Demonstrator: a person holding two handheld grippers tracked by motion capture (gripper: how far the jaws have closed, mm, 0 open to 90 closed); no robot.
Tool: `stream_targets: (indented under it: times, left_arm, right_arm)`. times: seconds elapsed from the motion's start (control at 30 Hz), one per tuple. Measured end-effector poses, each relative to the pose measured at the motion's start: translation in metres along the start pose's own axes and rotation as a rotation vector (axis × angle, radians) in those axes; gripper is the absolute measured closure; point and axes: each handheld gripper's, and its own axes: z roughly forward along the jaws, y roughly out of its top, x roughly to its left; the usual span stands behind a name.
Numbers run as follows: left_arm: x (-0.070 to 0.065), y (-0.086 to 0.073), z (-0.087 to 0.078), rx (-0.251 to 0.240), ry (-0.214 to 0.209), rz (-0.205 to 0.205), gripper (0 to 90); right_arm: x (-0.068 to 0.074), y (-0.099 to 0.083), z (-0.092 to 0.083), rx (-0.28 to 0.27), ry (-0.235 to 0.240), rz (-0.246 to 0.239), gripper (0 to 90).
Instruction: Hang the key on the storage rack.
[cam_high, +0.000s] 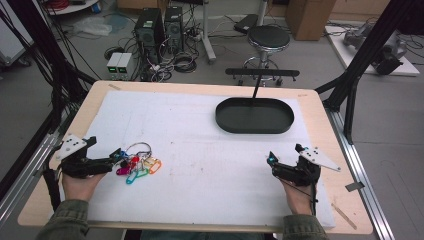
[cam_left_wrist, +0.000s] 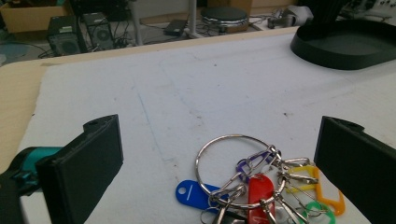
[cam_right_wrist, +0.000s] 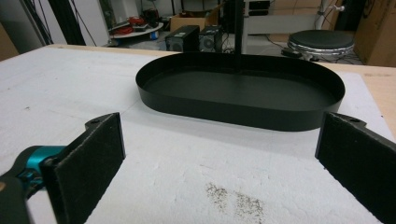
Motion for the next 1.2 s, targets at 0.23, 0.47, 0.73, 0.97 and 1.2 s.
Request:
stream_targets:
  times: [0.23,0.47,0.73,0.97,1.2]
  left_arm:
    - [-0.007,0.003,0.008,0.034,-0.024,0.038,1.7]
    - [-0.01,0.002,0.013,0.065,-0.058,0.048,2.4]
    - [-0.017,-0.001,0.021,0.115,-0.102,0.072,4.3]
    - [-0.023,-0.002,0.029,0.17,-0.146,0.097,4.3]
    - [-0.026,-0.006,0.038,0.248,-0.178,0.108,4.3]
  right_arm:
    - [0.0,0.0,0.0,0.003,0.001,-0.004,0.4]
    - [0.001,0.0,0.0,0.003,-0.002,-0.008,0.4]
    - [0.0,0.0,0.0,0.003,-0.001,-0.01,0.4]
    - [0.001,0.0,0.0,0.009,0.0,-0.006,0.4]
    - [0.001,-0.001,0.001,0.014,0.0,-0.009,0.4]
